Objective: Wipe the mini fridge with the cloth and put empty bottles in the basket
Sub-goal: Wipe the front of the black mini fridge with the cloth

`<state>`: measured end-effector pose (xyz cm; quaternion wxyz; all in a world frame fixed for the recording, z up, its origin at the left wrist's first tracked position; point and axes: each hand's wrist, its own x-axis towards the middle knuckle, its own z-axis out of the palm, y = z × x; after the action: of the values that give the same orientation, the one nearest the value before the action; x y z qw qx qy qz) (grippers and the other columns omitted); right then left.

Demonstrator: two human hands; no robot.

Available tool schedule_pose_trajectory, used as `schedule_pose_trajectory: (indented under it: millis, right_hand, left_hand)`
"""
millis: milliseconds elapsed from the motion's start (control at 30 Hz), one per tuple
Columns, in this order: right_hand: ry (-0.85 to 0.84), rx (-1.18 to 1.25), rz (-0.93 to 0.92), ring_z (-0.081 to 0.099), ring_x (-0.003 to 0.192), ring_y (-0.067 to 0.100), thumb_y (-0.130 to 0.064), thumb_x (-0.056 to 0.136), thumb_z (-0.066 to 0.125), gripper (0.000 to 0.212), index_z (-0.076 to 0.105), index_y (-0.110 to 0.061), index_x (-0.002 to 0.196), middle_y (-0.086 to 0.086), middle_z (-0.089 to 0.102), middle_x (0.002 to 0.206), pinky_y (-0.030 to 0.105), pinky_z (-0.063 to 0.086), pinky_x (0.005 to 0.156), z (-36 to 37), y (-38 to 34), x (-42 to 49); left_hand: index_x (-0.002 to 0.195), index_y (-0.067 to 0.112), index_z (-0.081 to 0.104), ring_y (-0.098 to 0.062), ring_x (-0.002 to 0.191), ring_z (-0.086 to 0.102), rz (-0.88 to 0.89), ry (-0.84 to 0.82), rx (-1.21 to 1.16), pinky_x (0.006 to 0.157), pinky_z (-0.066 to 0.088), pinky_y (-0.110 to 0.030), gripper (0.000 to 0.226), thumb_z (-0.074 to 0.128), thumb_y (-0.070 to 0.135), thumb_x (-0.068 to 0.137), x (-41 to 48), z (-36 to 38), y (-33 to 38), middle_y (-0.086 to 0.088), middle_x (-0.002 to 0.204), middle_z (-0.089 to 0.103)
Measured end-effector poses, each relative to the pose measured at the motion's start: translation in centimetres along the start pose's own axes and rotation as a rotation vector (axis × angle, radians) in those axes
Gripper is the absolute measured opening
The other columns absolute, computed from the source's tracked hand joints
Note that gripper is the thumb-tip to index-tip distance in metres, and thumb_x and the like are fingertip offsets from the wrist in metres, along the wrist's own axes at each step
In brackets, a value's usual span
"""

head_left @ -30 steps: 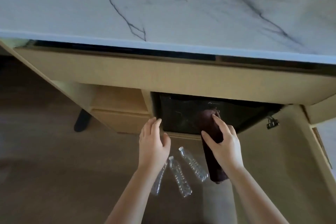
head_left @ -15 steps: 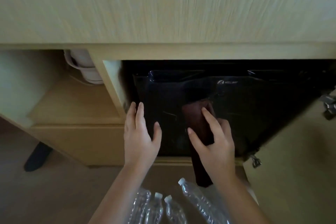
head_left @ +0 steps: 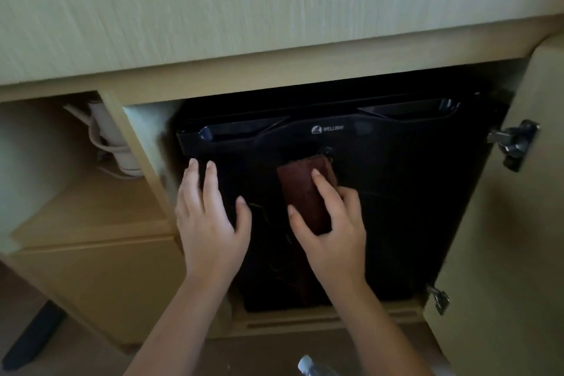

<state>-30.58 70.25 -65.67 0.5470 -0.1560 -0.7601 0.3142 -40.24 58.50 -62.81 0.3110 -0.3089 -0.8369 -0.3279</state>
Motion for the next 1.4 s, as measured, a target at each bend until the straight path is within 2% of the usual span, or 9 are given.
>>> schedule_pose_trajectory:
  millis: [300, 500, 767, 867, 967, 1067, 1167, 1300, 1400]
  right_hand:
    - [0.264, -0.106, 0.058, 0.054, 0.091, 0.012, -0.038, 0.079, 0.066, 0.056, 0.048, -0.024, 0.13, 0.004, 0.045, 0.109, 0.019, 0.048, 0.076, -6.4, 4.3, 4.2]
    - [0.447, -0.135, 0.174, 0.047, 0.092, 0.01, -0.027, 0.08, 0.069, 0.055, 0.049, -0.021, 0.131, -0.001, 0.038, 0.109, 0.02, 0.041, 0.077, -8.0, 6.4, 6.0]
    - [0.175, -0.078, -0.064, 0.059, 0.08, 0.018, -0.036, 0.08, 0.056, 0.048, 0.047, -0.028, 0.127, 0.007, 0.052, 0.1, 0.028, 0.054, 0.064, -0.8, 3.6, 2.8]
    - [0.231, -0.062, -0.039, 0.058, 0.082, 0.018, -0.036, 0.079, 0.056, 0.048, 0.051, -0.029, 0.126, 0.006, 0.05, 0.1, 0.025, 0.05, 0.072, -3.2, 5.1, 3.8]
    - [0.43, -0.024, 0.156, 0.053, 0.092, 0.015, -0.029, 0.082, 0.063, 0.048, 0.051, -0.028, 0.128, 0.004, 0.046, 0.105, 0.015, 0.038, 0.083, -7.4, 7.3, 5.9]
    - [0.45, -0.009, 0.294, 0.048, 0.096, 0.009, -0.026, 0.086, 0.061, 0.05, 0.045, -0.028, 0.133, -0.002, 0.042, 0.111, 0.006, 0.036, 0.08, -9.3, 8.4, 6.5]
    - [0.409, 0.006, 0.264, 0.047, 0.091, 0.008, -0.026, 0.085, 0.063, 0.054, 0.043, -0.025, 0.135, 0.0, 0.041, 0.11, -0.007, 0.031, 0.073, -7.1, 7.2, 5.4]
    - [0.261, 0.032, 0.121, 0.053, 0.093, 0.008, -0.033, 0.081, 0.064, 0.057, 0.042, -0.03, 0.133, -0.001, 0.044, 0.106, 0.009, 0.044, 0.083, -4.6, 6.6, 3.1]
    - [0.331, 0.027, 0.144, 0.051, 0.09, 0.009, -0.022, 0.082, 0.067, 0.053, 0.048, -0.027, 0.131, 0.001, 0.046, 0.105, -0.002, 0.036, 0.079, -6.5, 6.5, 5.4]
  left_hand:
    - [0.135, 0.007, 0.042, -0.028, 0.138, 0.025, 0.323, -0.064, 0.1, 0.108, 0.018, -0.047, 0.055, 0.036, 0.032, 0.087, 2.9, 2.0, 5.7, -0.013, 0.145, 0.037]
    - [0.136, 0.009, 0.04, -0.022, 0.137, 0.025, 0.47, -0.074, 0.159, 0.107, 0.018, -0.043, 0.056, 0.037, 0.033, 0.086, 4.7, 3.2, 7.5, -0.008, 0.146, 0.037]
    - [0.134, 0.009, 0.043, -0.021, 0.134, 0.03, 0.5, -0.008, 0.125, 0.105, 0.031, -0.046, 0.055, 0.041, 0.027, 0.083, 5.3, 4.0, 7.0, -0.007, 0.142, 0.042]
    - [0.134, 0.009, 0.044, -0.02, 0.135, 0.029, 0.51, -0.006, 0.095, 0.106, 0.029, -0.044, 0.055, 0.04, 0.027, 0.082, 5.3, 4.0, 6.6, -0.006, 0.142, 0.042]
    - [0.136, 0.01, 0.042, -0.019, 0.136, 0.027, 0.509, -0.012, 0.094, 0.107, 0.025, -0.042, 0.056, 0.04, 0.028, 0.083, 5.3, 4.1, 6.6, -0.006, 0.143, 0.04]
    - [0.136, 0.01, 0.041, -0.019, 0.136, 0.025, 0.5, -0.002, 0.089, 0.107, 0.023, -0.043, 0.056, 0.04, 0.029, 0.083, 5.1, 4.3, 6.7, -0.006, 0.144, 0.039]
    - [0.137, 0.01, 0.039, -0.019, 0.136, 0.024, 0.497, 0.003, 0.089, 0.107, 0.024, -0.045, 0.057, 0.04, 0.03, 0.084, 5.1, 4.4, 6.7, -0.007, 0.144, 0.038]
    - [0.137, 0.01, 0.039, -0.019, 0.136, 0.024, 0.483, 0.006, 0.087, 0.107, 0.022, -0.044, 0.057, 0.039, 0.031, 0.083, 5.0, 4.6, 6.9, -0.006, 0.144, 0.038]
    - [0.137, 0.01, 0.039, -0.019, 0.136, 0.024, 0.473, 0.006, 0.069, 0.107, 0.022, -0.045, 0.057, 0.039, 0.032, 0.083, 5.0, 4.5, 6.9, -0.006, 0.144, 0.038]
